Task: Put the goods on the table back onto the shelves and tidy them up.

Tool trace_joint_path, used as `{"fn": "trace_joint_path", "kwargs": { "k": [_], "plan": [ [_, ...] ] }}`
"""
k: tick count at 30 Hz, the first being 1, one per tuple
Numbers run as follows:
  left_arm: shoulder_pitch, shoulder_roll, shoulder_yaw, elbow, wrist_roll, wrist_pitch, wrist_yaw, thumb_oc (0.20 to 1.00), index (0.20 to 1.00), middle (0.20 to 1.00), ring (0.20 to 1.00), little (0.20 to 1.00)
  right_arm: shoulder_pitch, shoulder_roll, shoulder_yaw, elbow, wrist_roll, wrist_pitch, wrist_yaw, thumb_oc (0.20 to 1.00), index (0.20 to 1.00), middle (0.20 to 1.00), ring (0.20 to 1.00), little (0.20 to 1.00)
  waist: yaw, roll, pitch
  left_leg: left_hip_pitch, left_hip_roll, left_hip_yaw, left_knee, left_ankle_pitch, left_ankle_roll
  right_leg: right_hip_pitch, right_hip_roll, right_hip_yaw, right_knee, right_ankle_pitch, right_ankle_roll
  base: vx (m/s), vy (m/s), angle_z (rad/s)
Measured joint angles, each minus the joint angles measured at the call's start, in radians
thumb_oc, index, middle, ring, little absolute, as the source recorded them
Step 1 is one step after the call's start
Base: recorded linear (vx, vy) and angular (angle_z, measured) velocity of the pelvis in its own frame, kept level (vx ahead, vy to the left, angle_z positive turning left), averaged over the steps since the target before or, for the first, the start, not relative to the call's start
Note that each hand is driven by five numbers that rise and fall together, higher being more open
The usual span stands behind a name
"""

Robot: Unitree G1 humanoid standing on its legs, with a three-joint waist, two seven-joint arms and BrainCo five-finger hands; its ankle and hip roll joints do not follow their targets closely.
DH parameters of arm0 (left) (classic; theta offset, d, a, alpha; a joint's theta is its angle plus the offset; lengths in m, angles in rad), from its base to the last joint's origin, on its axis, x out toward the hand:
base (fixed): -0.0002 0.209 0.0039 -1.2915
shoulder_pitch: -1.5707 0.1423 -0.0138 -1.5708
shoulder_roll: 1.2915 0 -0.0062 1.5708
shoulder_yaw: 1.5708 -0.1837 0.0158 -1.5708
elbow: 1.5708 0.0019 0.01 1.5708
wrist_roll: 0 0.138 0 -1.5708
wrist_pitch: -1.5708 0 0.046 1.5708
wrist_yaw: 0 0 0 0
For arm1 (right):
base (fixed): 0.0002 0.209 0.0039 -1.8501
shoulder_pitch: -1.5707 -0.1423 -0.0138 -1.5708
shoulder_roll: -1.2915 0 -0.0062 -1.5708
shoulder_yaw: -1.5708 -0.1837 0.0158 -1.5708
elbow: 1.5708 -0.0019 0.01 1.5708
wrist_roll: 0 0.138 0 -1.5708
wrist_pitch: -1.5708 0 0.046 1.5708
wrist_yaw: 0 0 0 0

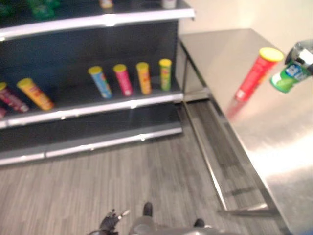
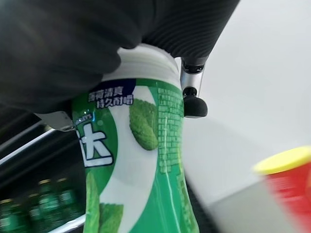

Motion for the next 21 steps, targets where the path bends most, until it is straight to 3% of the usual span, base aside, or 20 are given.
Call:
{"fn": "trace_joint_path", "kwargs": {
  "k": [2,4,5,8,10,11,13,14,15,17,19,21],
  "plan": [
    [-0.005,0.013,0.0,0.007,0.0,0.005,0.0,1.0,1.0,1.0,1.0,1.0,-0.022,0.037,0.008,-0.014,-0.004,0.0,-0.007,0.2,0.2,0.2,0.2,0.2,0.019,-0.02,0.004,-0.002,-0.017,0.026,0.0,0.025,0.009,0.003,-0.019,0.0,0.004,0.009,0.014,0.16,0.242,0.25],
    [-0.013,0.045,0.005,-0.001,0.001,0.007,0.004,1.0,1.0,1.0,1.0,1.0,-0.096,0.048,0.077,-0.018,-0.052,0.005,-0.027,0.2,0.2,0.2,0.2,0.2,0.029,-0.079,-0.003,0.005,-0.065,0.018,-0.017,0.038,0.066,0.006,-0.055,0.012,0.012,0.029,0.032,0.21,0.432,0.33],
    [-0.023,0.047,0.003,-0.002,0.002,0.007,0.004,1.0,1.0,1.0,1.0,1.0,-0.116,0.048,0.086,-0.014,-0.067,0.005,-0.034,0.2,0.2,0.2,0.2,0.2,0.032,-0.089,-0.001,0.005,-0.083,0.014,-0.015,0.031,0.073,0.007,-0.071,0.029,0.026,0.03,0.033,0.17,0.435,0.39],
    [-0.061,0.05,0.0,0.005,0.003,0.01,0.005,1.0,1.0,1.0,1.0,1.0,-0.167,0.045,0.134,0.032,-0.128,0.011,-0.065,0.2,0.2,0.2,0.2,0.2,0.038,-0.077,0.001,0.038,-0.121,-0.004,-0.008,-0.017,0.122,-0.019,-0.144,0.072,0.206,0.03,0.034,0.18,0.437,0.34],
    [-0.064,0.055,-0.013,0.001,0.004,0.013,0.005,1.0,1.0,1.0,1.0,1.0,-0.168,0.034,0.138,0.041,-0.155,0.031,-0.083,0.2,0.2,0.2,0.2,0.2,0.024,-0.058,0.001,0.063,-0.149,-0.03,-0.008,-0.03,0.152,-0.082,-0.218,0.103,0.423,0.036,0.032,0.12,0.231,0.46],
    [-0.067,0.078,-0.032,0.008,0.004,0.014,0.006,1.0,1.0,1.0,1.0,1.0,-0.169,0.021,0.157,0.044,-0.161,0.033,-0.101,0.2,0.2,0.2,0.2,0.2,0.023,-0.057,0.002,0.104,-0.186,-0.058,-0.02,-0.04,0.183,-0.149,-0.276,0.185,0.597,0.075,0.023,0.13,0.138,0.55],
    [-0.072,0.116,-0.039,0.013,0.004,0.015,0.012,1.0,1.0,1.0,1.0,1.0,-0.162,0.021,0.166,0.04,-0.161,0.031,-0.105,0.2,0.2,0.2,0.2,0.2,0.012,-0.058,0.002,0.127,-0.202,-0.085,-0.043,-0.048,0.214,-0.224,-0.275,0.286,0.701,0.039,0.061,0.14,0.046,0.48],
    [-0.076,0.13,-0.037,0.009,0.004,0.016,0.015,1.0,1.0,1.0,1.0,1.0,-0.163,0.016,0.166,0.037,-0.161,0.031,-0.106,0.2,0.2,0.2,0.2,0.2,0.012,-0.057,0.002,0.128,-0.205,-0.099,-0.045,-0.046,0.215,-0.248,-0.255,0.303,0.687,0.007,0.076,0.12,-0.01,0.5],
    [-0.086,0.147,-0.036,-0.001,0.004,0.016,0.019,1.0,1.0,1.0,1.0,1.0,-0.163,-0.012,0.164,0.037,-0.161,0.031,-0.106,0.2,0.2,0.2,0.2,0.2,0.007,-0.054,0.003,0.123,-0.205,-0.111,-0.047,-0.035,0.208,-0.25,-0.221,0.307,0.58,-0.028,0.092,0.18,-0.095,0.56],
    [-0.086,0.156,-0.038,-0.016,0.004,0.016,0.021,1.0,1.0,1.0,1.0,1.0,-0.183,-0.054,0.161,0.05,-0.16,0.03,-0.112,0.2,0.2,0.2,0.2,0.2,0.024,-0.055,0.002,0.138,-0.225,-0.142,-0.058,-0.039,0.203,-0.247,-0.2,0.277,0.343,-0.023,0.086,0.23,-0.122,0.48],
    [-0.093,0.149,-0.04,-0.014,0.004,0.015,0.02,1.0,1.0,1.0,1.0,1.0,-0.238,-0.072,0.164,0.075,-0.158,0.031,-0.124,0.2,0.2,0.2,0.2,0.2,0.015,-0.057,0.003,0.144,-0.239,-0.178,-0.065,-0.06,0.186,-0.235,-0.188,0.283,0.096,0.037,0.116,0.32,-0.133,0.4],
    [-0.094,0.141,-0.036,0.002,0.004,0.019,0.021,1.0,1.0,1.0,1.0,1.0,-0.329,-0.072,0.221,0.087,-0.157,0.034,-0.126,0.2,0.2,0.2,0.2,0.2,0.015,-0.06,0.006,0.156,-0.242,-0.174,-0.076,-0.06,0.187,-0.259,-0.189,0.28,-0.004,0.121,0.167,0.18,-0.074,0.15]
  ]
}}
